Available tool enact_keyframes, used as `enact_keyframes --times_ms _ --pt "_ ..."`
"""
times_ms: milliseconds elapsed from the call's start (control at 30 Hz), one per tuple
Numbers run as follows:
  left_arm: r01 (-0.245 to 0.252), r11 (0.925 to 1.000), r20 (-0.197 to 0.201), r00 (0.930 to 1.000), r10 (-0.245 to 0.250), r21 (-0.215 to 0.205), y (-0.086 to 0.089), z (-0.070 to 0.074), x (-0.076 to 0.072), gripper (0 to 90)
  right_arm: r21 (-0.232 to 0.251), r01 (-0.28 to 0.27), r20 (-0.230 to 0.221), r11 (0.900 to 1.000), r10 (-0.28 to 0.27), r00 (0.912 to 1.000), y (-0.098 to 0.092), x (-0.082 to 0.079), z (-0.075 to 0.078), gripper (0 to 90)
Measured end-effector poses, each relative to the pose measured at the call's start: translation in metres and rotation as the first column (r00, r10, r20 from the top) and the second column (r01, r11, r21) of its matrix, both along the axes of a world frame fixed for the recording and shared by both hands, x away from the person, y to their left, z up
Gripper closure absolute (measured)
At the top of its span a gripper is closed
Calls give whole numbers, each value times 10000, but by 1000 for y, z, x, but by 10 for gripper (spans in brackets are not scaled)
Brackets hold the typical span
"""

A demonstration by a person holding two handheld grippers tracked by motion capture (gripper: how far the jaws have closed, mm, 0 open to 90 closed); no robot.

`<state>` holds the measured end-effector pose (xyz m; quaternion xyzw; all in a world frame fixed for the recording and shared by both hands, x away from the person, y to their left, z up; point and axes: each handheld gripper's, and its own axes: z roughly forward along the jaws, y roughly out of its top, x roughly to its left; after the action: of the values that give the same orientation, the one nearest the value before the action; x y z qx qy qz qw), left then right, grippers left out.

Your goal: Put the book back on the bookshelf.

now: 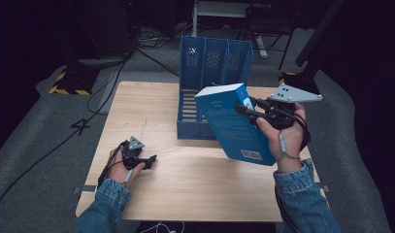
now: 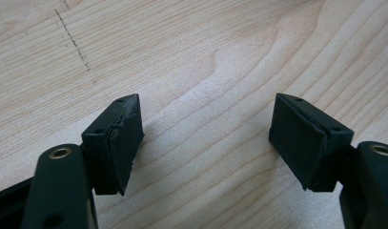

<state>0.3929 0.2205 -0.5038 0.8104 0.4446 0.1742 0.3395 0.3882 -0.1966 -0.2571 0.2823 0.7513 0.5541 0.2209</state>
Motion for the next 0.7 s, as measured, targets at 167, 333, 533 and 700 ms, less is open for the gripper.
enact_keyframes --times_ms 167,333,533,700 --pt "-15 10000 -14 10000 15 -31 0 0 0 271 144 238 54 9996 -239 9997 -6 11 10 619" --pt "-8 10000 5 10000 8 -22 0 0 0 271 275 401 87 9988 -404 9991 -12 24 21 619" --pt "-3 10000 1 10000 3 -27 0 0 0 272 766 640 14 9950 -643 9979 -22 40 28 618" --pt "11 10000 -30 10000 -11 -14 0 0 -1 271 803 1019 -24 9916 -1020 9948 -26 53 36 619"
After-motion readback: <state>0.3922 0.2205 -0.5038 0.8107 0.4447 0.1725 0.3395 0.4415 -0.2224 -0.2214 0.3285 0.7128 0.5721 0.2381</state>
